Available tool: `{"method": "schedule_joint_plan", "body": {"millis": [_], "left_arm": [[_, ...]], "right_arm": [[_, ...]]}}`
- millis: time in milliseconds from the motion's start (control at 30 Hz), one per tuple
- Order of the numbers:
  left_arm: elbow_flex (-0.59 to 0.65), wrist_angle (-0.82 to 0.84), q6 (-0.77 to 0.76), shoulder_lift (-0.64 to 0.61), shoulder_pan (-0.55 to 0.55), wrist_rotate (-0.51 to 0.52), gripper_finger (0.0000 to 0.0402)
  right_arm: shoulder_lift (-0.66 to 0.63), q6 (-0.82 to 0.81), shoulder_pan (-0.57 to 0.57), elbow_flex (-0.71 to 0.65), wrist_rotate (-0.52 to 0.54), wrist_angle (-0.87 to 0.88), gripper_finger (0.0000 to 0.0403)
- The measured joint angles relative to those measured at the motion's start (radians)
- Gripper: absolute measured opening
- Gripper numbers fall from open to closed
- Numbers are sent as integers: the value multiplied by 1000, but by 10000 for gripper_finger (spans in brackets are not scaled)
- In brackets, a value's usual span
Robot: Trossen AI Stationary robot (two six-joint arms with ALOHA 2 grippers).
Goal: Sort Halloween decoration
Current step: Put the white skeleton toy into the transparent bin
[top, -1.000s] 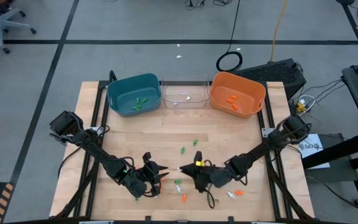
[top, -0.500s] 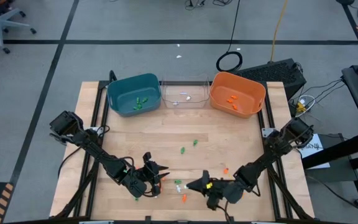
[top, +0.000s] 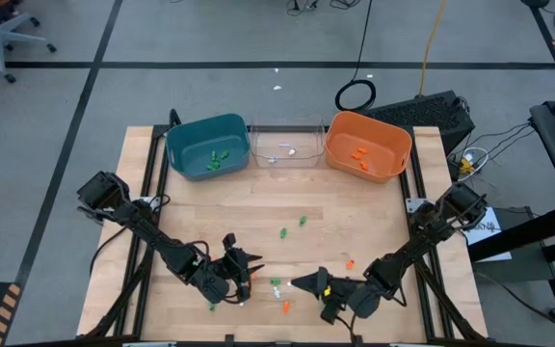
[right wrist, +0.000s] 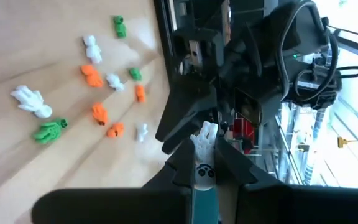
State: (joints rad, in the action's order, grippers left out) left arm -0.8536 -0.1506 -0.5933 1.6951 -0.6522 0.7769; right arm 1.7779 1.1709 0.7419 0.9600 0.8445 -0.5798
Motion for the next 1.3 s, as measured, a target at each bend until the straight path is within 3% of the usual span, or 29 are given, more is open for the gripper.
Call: {"method": "schedule_joint_plan", "body": {"millis": [533,1300], "left_arm": [[0,0,-1,0,0,0,98],[0,-6,-3,0,-3,-3,98]], "right_arm": [[0,-138,1,0,-4,0,14],[0,-595,-28,0,-4,1,14]]}}
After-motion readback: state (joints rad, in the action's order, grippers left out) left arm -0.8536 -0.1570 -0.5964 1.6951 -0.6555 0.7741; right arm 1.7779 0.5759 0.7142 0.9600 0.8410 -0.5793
